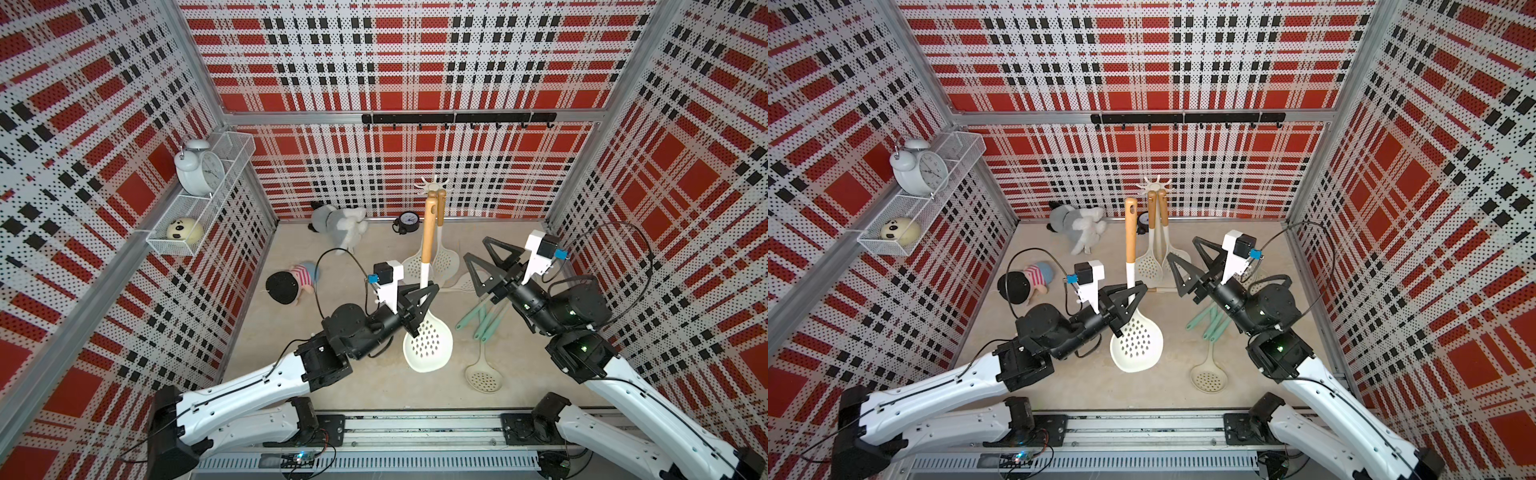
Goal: Hang the skimmer on the kitchen utensil rack
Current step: Pick up the skimmer from the center of the board.
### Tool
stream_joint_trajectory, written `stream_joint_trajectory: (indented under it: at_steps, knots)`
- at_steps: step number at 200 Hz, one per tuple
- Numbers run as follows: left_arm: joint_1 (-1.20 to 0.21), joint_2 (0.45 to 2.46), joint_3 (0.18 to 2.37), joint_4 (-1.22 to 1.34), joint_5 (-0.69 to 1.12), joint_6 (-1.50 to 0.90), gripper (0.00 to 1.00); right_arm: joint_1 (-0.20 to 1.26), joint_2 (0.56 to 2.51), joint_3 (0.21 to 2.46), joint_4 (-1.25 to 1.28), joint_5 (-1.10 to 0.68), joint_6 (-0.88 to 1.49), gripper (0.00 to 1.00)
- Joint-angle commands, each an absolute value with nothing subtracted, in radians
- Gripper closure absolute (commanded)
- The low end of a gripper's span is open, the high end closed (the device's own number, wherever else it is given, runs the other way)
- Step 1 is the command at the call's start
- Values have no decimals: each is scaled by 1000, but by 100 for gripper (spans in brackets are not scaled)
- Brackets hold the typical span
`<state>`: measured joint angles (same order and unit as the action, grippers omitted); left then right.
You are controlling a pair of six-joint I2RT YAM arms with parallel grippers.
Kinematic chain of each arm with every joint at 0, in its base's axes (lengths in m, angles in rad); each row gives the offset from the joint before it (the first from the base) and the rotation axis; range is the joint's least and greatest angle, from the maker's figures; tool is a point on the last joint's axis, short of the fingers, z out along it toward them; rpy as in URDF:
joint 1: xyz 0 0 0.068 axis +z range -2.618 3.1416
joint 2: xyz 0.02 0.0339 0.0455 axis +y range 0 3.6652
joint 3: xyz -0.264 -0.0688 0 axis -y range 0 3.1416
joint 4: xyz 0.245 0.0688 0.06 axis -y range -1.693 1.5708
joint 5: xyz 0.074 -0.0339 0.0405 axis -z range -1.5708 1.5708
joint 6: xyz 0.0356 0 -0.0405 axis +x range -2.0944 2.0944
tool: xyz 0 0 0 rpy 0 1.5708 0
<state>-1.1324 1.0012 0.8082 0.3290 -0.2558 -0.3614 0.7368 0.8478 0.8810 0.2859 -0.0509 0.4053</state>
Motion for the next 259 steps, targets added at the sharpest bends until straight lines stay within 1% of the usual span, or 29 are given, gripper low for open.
stream_joint_trajectory:
  at_steps: [1,9,16,33,48,58,79,120,144,186,220,243,259]
  knots:
    - [-1214,1047,877,352,-622,-300,100,876,913,956,290,196,246,11]
    - [-1225,1063,887,350,-648,-290,100,905,936,980,277,245,230,12]
    - [-1232,1072,893,351,-660,-288,100,913,949,998,266,253,230,12]
    - [-1238,1083,898,354,-658,-284,100,914,968,1009,263,222,252,15]
    - [-1239,1087,901,354,-661,-281,100,914,981,1026,246,212,257,21]
    - [-1238,1090,902,351,-664,-278,100,914,993,1044,228,165,255,24]
    - [-1239,1091,903,347,-661,-275,100,914,1026,1093,175,129,249,28]
    - [-1233,1097,910,320,-667,-268,100,914,1102,1190,86,44,260,28]
    - [-1229,1098,912,312,-671,-267,100,914,1141,1233,33,40,280,31]
    - [-1223,1097,907,304,-674,-273,100,914,1176,1261,-4,35,303,46]
    - [-1218,1103,907,297,-681,-278,100,913,1184,1250,3,7,314,54]
    - [-1215,1109,914,281,-691,-281,100,914,1184,1245,8,5,319,61]
    - [-1215,1111,918,270,-701,-284,100,914,1186,1242,6,5,320,69]
